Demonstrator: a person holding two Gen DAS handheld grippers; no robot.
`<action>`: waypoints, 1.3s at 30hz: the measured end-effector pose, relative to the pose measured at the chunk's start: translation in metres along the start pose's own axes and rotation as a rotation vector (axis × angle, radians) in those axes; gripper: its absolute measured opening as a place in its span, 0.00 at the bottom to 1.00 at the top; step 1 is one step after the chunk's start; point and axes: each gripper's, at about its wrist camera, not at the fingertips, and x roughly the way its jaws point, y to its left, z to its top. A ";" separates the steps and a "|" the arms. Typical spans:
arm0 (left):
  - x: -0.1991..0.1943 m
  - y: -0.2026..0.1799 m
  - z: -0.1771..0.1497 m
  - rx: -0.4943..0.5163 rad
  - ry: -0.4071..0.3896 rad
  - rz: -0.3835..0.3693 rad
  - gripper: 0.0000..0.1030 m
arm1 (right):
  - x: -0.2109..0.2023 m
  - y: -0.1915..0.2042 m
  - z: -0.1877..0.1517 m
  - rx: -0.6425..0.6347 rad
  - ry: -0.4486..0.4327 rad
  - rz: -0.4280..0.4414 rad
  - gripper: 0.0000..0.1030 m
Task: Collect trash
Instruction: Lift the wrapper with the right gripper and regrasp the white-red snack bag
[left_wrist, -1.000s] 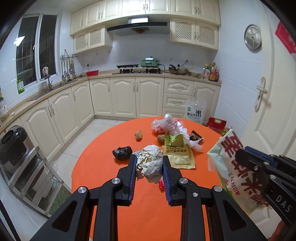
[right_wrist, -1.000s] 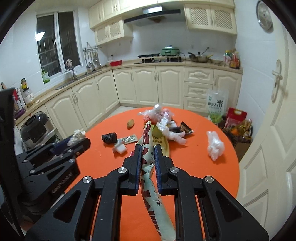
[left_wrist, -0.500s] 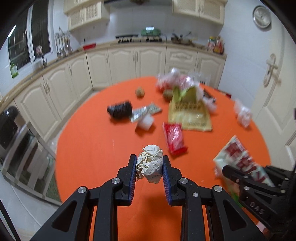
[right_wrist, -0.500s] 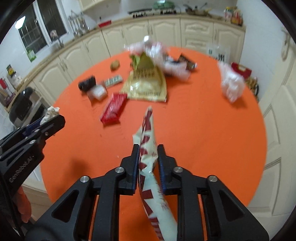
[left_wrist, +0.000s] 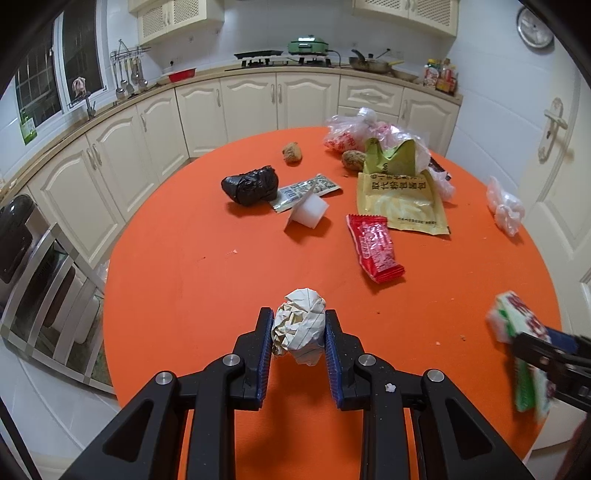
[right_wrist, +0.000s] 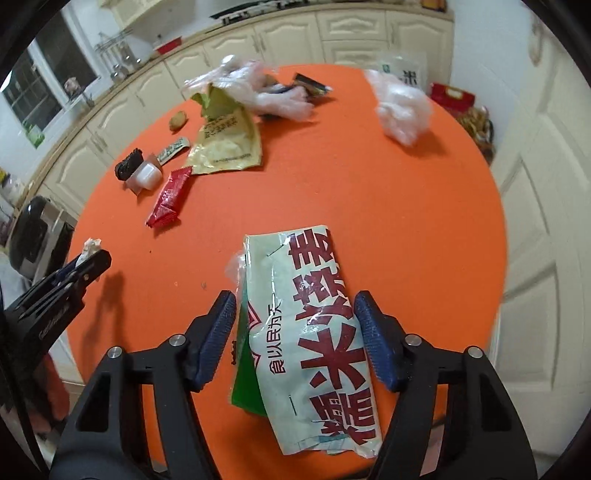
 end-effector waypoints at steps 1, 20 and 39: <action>0.002 0.000 0.000 -0.002 0.004 0.000 0.22 | -0.003 -0.001 -0.003 0.000 0.002 -0.010 0.61; -0.004 -0.004 -0.011 0.005 0.023 -0.019 0.22 | 0.010 0.031 -0.007 -0.124 -0.025 -0.081 0.64; -0.034 -0.009 0.005 0.010 -0.053 -0.011 0.22 | -0.029 0.042 0.026 -0.136 -0.163 -0.004 0.07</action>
